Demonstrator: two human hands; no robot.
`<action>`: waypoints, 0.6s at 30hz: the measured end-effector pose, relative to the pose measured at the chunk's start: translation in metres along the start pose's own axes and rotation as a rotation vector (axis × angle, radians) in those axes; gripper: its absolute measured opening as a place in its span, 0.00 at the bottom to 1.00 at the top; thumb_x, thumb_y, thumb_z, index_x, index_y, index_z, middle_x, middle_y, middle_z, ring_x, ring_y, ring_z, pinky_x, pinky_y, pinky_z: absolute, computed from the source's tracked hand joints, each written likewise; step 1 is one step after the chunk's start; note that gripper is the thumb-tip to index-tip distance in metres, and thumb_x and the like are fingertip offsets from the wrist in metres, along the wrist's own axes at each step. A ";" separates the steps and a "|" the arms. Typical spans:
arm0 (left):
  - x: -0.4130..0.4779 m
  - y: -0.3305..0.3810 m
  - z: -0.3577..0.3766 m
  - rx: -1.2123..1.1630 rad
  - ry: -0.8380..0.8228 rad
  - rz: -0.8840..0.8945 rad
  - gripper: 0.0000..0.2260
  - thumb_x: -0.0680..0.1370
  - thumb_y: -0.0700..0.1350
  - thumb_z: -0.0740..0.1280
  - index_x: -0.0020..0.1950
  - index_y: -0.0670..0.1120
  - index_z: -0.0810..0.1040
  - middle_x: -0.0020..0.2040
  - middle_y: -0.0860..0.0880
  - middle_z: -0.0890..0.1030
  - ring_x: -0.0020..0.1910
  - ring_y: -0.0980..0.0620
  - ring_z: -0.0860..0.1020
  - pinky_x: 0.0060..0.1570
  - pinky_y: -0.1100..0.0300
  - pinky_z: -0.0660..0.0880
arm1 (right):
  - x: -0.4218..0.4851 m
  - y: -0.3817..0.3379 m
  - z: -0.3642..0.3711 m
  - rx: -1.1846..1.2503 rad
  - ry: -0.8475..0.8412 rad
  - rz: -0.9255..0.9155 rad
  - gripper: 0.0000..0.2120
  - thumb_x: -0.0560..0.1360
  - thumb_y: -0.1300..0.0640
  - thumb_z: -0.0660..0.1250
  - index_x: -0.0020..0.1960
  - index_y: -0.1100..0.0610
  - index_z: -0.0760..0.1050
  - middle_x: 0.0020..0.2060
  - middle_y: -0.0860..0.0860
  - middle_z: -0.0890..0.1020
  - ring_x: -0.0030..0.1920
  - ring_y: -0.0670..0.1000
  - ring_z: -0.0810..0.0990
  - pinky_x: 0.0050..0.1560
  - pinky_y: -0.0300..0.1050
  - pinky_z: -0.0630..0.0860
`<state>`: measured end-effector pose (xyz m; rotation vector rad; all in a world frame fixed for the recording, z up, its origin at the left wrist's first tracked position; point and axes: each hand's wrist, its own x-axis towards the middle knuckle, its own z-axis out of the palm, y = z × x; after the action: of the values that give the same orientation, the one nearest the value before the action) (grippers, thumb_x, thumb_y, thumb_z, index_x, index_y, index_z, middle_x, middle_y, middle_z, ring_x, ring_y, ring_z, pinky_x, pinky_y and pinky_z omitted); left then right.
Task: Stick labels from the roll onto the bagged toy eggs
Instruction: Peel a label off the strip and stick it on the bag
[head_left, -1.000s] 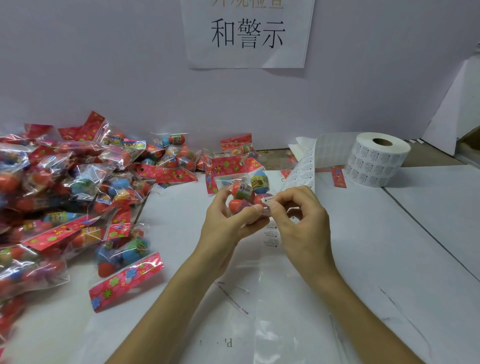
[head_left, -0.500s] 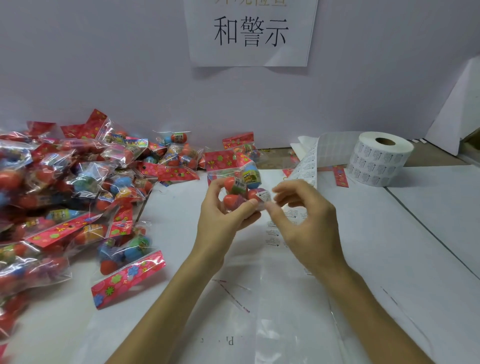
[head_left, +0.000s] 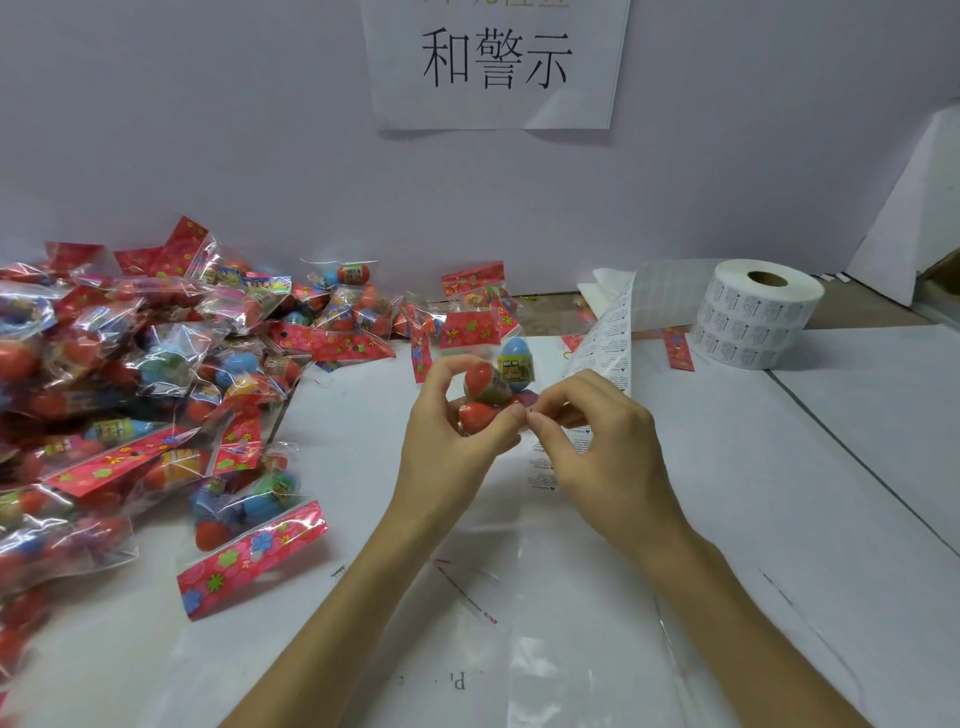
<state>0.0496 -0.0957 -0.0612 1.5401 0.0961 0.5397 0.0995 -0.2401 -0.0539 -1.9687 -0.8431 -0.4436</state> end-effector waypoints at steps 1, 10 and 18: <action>0.000 0.000 0.000 0.001 0.001 -0.001 0.16 0.77 0.35 0.74 0.60 0.47 0.74 0.48 0.55 0.86 0.48 0.52 0.87 0.43 0.59 0.84 | 0.000 -0.001 0.000 0.029 0.001 0.028 0.05 0.76 0.62 0.73 0.44 0.56 0.78 0.41 0.48 0.80 0.43 0.46 0.80 0.44 0.37 0.78; 0.003 0.001 0.002 -0.025 0.015 -0.061 0.14 0.80 0.39 0.72 0.59 0.52 0.73 0.46 0.61 0.86 0.46 0.55 0.87 0.40 0.62 0.82 | 0.002 -0.002 0.002 0.346 0.001 0.286 0.06 0.79 0.62 0.71 0.43 0.56 0.79 0.39 0.50 0.84 0.43 0.52 0.84 0.50 0.50 0.82; 0.004 0.003 0.002 -0.050 0.036 -0.103 0.13 0.80 0.39 0.71 0.59 0.53 0.73 0.45 0.59 0.86 0.46 0.57 0.86 0.39 0.63 0.82 | 0.005 0.001 0.002 0.475 0.005 0.339 0.05 0.80 0.63 0.69 0.45 0.62 0.78 0.36 0.49 0.84 0.40 0.48 0.84 0.47 0.41 0.80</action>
<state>0.0528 -0.0966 -0.0573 1.4690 0.1873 0.4853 0.1033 -0.2370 -0.0521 -1.6191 -0.5331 -0.0398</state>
